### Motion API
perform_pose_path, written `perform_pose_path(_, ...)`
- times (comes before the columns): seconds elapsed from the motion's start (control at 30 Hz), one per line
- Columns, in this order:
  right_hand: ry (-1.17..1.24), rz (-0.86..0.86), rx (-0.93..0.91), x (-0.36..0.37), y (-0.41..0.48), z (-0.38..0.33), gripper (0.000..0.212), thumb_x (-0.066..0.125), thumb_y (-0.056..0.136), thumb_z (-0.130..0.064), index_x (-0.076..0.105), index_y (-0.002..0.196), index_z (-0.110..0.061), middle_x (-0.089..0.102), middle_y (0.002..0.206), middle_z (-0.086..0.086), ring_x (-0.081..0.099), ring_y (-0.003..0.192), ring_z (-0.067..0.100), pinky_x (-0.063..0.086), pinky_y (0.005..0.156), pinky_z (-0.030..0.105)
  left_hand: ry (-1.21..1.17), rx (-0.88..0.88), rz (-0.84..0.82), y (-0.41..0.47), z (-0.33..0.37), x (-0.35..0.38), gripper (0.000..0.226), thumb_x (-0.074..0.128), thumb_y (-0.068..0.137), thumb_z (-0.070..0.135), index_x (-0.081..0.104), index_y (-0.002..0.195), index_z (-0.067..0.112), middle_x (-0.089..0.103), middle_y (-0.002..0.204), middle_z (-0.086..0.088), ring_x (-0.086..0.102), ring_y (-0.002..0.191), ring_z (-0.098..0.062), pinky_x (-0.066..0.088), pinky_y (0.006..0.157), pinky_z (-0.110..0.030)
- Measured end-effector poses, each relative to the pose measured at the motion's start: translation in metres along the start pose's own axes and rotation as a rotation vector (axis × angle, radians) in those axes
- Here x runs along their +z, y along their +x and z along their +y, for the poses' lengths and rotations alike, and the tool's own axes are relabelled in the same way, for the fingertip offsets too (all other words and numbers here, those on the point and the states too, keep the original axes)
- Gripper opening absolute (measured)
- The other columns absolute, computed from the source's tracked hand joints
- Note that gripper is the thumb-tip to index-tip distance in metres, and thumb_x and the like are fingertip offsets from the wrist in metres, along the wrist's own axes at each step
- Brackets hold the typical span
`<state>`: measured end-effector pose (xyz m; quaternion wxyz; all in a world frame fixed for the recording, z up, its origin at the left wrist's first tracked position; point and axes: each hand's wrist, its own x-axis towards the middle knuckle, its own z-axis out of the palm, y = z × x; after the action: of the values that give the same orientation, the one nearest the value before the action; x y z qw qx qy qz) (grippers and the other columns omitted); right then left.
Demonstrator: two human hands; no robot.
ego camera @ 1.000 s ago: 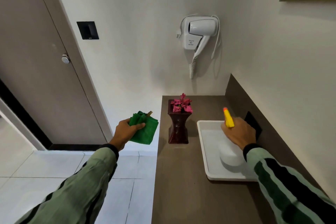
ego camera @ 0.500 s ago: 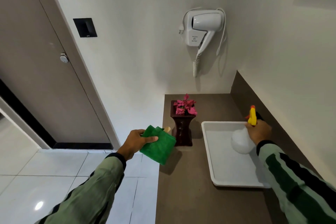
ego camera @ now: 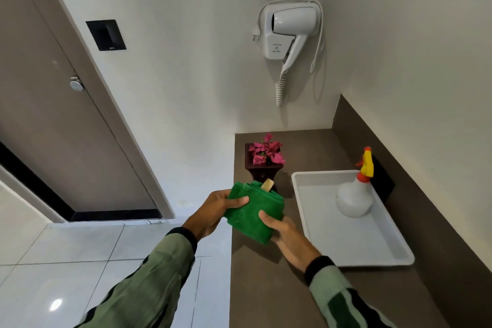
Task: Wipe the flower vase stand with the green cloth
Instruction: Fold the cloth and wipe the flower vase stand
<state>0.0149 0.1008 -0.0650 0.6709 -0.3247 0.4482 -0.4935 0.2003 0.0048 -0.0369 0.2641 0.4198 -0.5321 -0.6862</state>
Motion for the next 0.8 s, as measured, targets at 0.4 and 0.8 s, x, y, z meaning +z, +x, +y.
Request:
perform_pose_path(0.4, 0.311, 0.520, -0.182, -0.016, 0.026, 0.005, 0.047, 0.058, 0.081, 0.008, 0.062, 0.120, -0.018, 0.070, 0.117, 0.013, 0.066, 0.107, 0.032, 0.055, 0.088, 0.045, 1.251, 0.476, 0.224, 0.081, 0.070, -0.021, 0.081, 0.025, 0.094, 0.065, 0.011, 0.159, 0.018, 0.010, 0.169, -0.002, 0.004, 0.156, -0.018, 0.006, 0.124, -0.049)
perform_pose_path(0.8, -0.118, 0.881, -0.452, 0.015, 0.038, 0.006, 0.046, 0.061, 0.093, -0.018, 0.046, 0.131, -0.037, 0.055, 0.129, -0.015, 0.051, 0.123, 0.013, 0.038, 0.097, 0.026, 1.594, 0.373, -0.054, 0.101, 0.071, -0.037, 0.111, 0.001, 0.075, 0.087, -0.004, 0.159, 0.015, -0.009, 0.169, -0.001, -0.014, 0.154, -0.012, -0.006, 0.126, -0.047)
